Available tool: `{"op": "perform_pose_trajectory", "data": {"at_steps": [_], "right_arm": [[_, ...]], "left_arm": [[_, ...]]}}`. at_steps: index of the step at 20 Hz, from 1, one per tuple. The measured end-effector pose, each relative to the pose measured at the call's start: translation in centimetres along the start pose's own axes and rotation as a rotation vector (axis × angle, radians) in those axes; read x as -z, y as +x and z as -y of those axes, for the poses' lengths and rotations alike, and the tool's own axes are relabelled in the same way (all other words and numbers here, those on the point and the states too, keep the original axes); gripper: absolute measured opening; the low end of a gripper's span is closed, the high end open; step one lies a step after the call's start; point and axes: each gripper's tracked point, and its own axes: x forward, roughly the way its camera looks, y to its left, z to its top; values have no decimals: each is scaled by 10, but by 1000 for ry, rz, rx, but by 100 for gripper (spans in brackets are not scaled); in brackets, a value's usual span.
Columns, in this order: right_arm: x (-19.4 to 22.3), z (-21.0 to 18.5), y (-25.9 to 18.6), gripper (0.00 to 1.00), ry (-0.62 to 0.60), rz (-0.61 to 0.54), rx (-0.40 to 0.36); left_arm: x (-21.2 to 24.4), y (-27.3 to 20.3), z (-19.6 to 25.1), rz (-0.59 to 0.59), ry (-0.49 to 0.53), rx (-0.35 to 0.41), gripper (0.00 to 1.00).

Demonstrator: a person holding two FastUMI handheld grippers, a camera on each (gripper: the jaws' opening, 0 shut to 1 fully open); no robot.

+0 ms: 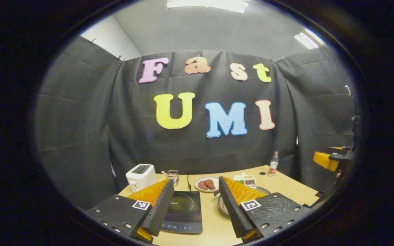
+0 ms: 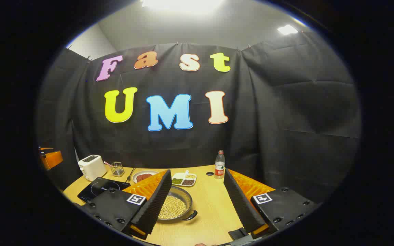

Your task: First push the handle of the pot to place it horizontally, then grasp the pot with both hands and set it on the induction cooktop.

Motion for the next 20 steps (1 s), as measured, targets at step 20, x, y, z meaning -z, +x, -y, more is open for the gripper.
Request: {"op": "perform_pose_trajectory", "data": {"at_steps": [20], "right_arm": [[17, -35, -2, 98, -51, -58, -84]], "left_arm": [[19, -4, -15, -29, -23, 2, 78]]}}
